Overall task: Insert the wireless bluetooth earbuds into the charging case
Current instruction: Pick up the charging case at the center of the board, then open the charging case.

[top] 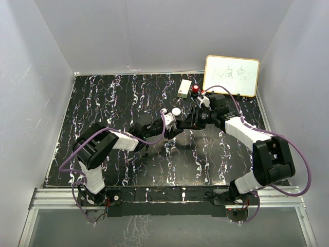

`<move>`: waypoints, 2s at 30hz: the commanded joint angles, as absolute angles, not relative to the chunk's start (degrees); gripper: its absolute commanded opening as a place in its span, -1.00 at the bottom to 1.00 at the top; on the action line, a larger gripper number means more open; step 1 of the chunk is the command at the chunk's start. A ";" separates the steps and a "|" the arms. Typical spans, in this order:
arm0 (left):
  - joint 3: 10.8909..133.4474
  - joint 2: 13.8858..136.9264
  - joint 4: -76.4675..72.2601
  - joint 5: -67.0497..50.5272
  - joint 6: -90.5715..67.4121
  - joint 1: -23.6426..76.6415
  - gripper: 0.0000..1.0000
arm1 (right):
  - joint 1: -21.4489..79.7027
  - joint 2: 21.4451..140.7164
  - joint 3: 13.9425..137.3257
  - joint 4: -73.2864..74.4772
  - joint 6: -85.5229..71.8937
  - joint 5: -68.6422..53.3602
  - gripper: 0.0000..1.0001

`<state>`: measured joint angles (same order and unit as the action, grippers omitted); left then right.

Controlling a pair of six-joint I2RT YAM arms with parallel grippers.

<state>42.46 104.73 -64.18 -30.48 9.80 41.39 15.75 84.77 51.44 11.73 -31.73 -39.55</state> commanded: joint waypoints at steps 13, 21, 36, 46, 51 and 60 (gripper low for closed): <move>42.69 102.48 -65.83 -31.89 9.88 41.66 -1.00 | 15.95 83.76 53.19 7.38 -32.34 -39.38 -0.45; 42.68 102.10 -65.67 -31.77 9.63 41.62 -1.00 | 15.95 83.86 52.84 7.04 -32.60 -38.98 -1.00; 31.77 86.56 -64.32 -8.19 -1.87 39.98 0.97 | 15.29 82.53 50.23 5.45 -30.41 -36.17 -1.00; 43.86 86.88 -38.04 1.01 -14.60 39.81 0.97 | 15.26 80.11 46.37 -1.05 -31.57 -40.77 -1.00; 43.24 87.52 -38.44 -1.04 -15.84 39.89 0.98 | 15.29 79.45 45.69 -3.26 -33.23 -41.11 -1.00; 40.67 87.13 -41.36 -3.89 -17.08 40.79 0.97 | 15.29 81.19 45.79 -6.00 -35.10 -42.23 -1.00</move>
